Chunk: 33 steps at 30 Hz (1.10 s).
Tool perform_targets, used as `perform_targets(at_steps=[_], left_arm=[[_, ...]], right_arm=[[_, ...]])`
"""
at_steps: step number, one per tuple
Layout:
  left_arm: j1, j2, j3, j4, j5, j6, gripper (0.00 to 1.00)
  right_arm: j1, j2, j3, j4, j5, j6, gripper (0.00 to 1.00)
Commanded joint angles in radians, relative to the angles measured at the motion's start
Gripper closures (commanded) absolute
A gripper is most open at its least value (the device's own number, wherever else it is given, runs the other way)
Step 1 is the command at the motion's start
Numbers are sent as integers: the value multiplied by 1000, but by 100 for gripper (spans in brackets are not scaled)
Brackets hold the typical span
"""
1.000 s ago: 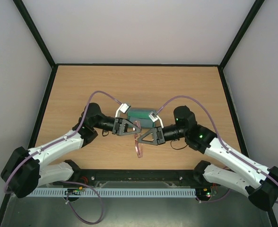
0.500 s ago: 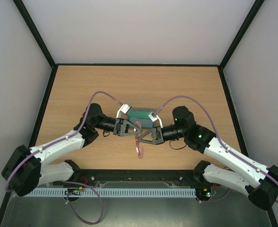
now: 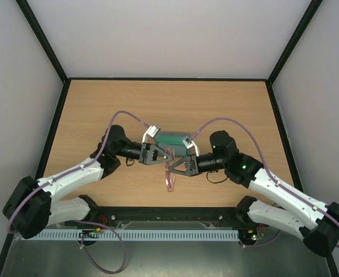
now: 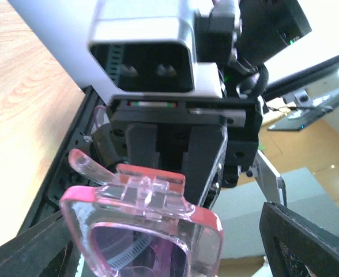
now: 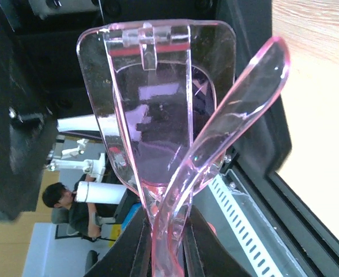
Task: Organize the sunglasses
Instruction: Fold the sunglasses, then adjust the sunglasses case at the center of the board.
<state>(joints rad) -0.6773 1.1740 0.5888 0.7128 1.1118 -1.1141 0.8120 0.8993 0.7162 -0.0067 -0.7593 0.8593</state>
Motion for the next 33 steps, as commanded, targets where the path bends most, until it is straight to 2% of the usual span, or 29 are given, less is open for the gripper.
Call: perform_targets(at_steps=[1, 5, 8, 10, 11, 14, 16, 23, 28, 33], left_arm=[[77, -6, 71, -141, -60, 89, 14], [232, 40, 149, -333, -187, 172, 14], [281, 160, 345, -628, -360, 369, 17], [286, 264, 460, -735, -455, 456, 18], [289, 313, 501, -756, -481, 478, 21], [294, 505, 622, -810, -533, 521, 41], [296, 605, 673, -810, -551, 522, 46], [303, 857, 795, -857, -584, 551, 81], [297, 928, 780, -863, -591, 558, 89], [276, 902, 685, -840, -593, 558, 89]], right_arm=[[6, -20, 9, -104, 60, -51, 99], [3, -27, 45, -195, 135, -94, 99], [2, -16, 74, -253, 190, -112, 99], [0, -7, 96, -290, 223, -121, 99], [-1, -7, 99, -299, 236, -122, 99], [-5, -15, 100, -311, 262, -115, 99], [-11, -22, 100, -320, 274, -110, 99], [-34, -52, 104, -363, 299, -103, 98], [-47, -50, 103, -367, 293, -107, 99], [-69, -42, 102, -370, 305, -106, 99]])
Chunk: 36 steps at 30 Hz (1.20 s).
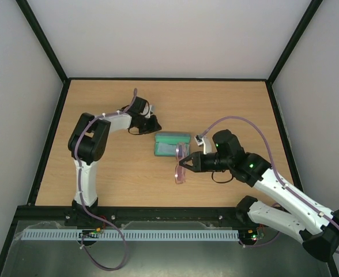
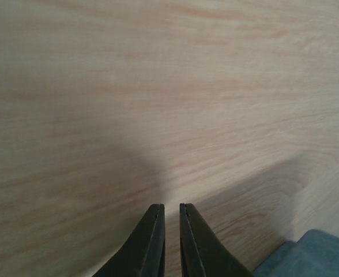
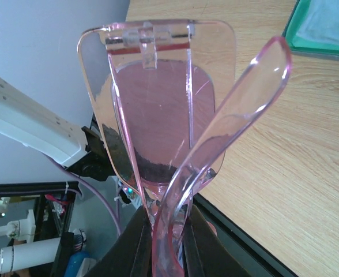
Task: Organize the sunglasses
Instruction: Adjust the sunglasses case at the center of the board.
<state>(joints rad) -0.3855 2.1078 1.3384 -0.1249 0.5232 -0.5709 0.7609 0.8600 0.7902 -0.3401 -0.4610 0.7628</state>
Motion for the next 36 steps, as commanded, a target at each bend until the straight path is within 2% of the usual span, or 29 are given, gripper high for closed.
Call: perform_targets(at_steps=[1, 12, 20, 26, 36], left_arm=[[-17, -43, -91, 10, -4, 10, 89], [-66, -169, -348, 133, 3, -33, 88], [-148, -247, -506, 242, -8, -110, 88], [-211, -274, -566, 287, -28, -148, 88], [-237, -286, -583, 297, -34, -152, 88]], right_arm=[[-24, 0, 30, -36, 7, -10, 99], [-104, 83, 98, -74, 27, -62, 99], [-242, 141, 87, -96, 8, -110, 99], [-320, 216, 68, -101, 22, -160, 99], [-327, 434, 100, -79, 50, -205, 99]])
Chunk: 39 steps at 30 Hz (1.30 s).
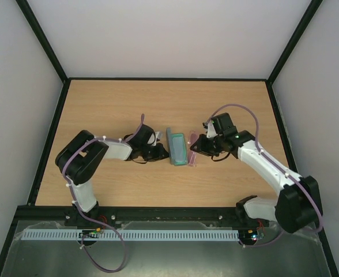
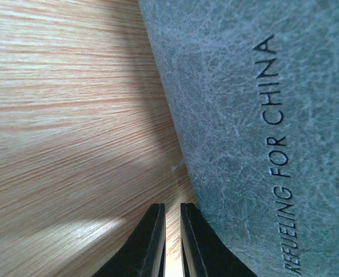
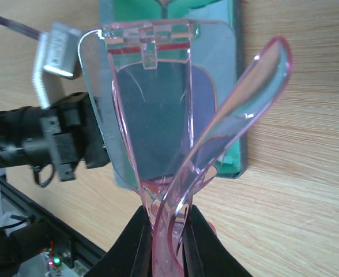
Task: Organize the sunglasses
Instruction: Adjust the sunglasses case at the center of the board, then place the sunglasses in the sunglasses case.
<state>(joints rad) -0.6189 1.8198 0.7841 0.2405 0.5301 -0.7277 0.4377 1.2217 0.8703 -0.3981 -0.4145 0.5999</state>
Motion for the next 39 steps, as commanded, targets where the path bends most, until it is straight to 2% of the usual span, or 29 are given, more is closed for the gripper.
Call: perform_targets(at_steps=[1, 6, 11, 14, 23, 39], left_arm=[[-1, -5, -30, -72, -41, 8, 88], [13, -53, -37, -111, -54, 32, 81], [34, -108, -37, -150, -59, 52, 62], [49, -129, -31, -170, -61, 64, 56], [65, -140, -19, -196, -56, 81, 55], [66, -124, 2, -200, -47, 82, 55]], right_arm=[[-3, 101, 42, -26, 7, -55, 99], [4, 236, 156, -108, 78, -118, 99], [27, 362, 275, -186, 134, -150, 99], [57, 437, 338, -219, 163, -153, 99], [158, 609, 510, -301, 297, -135, 99], [172, 746, 519, -246, 305, -97, 99]])
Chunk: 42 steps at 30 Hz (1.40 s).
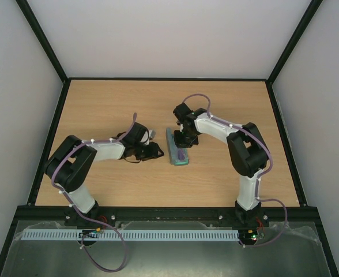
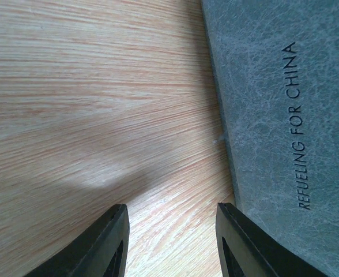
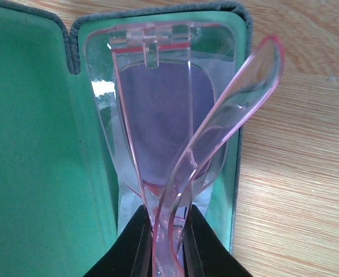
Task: Organize the sunglasses
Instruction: Place the sunglasses in the sunglasses case.
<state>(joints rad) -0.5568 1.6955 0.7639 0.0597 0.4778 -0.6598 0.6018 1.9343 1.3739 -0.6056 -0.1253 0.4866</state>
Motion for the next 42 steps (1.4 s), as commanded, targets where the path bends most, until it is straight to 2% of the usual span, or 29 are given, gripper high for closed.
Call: perform_targets(at_steps=[1, 20, 22, 27, 42], left_arm=[[3, 2, 24, -20, 6, 14, 55], [4, 34, 42, -14, 20, 16, 55], [3, 33, 43, -14, 22, 18, 55], [4, 39, 47, -18, 22, 23, 55], [2, 50, 55, -29, 19, 25, 55]], right_arm=[[8, 39, 20, -42, 18, 15, 99], [38, 104, 92, -73, 63, 34, 98], [39, 105, 88, -77, 66, 33, 94], [39, 65, 88, -82, 76, 32, 78], [39, -62, 98, -113, 123, 26, 69]])
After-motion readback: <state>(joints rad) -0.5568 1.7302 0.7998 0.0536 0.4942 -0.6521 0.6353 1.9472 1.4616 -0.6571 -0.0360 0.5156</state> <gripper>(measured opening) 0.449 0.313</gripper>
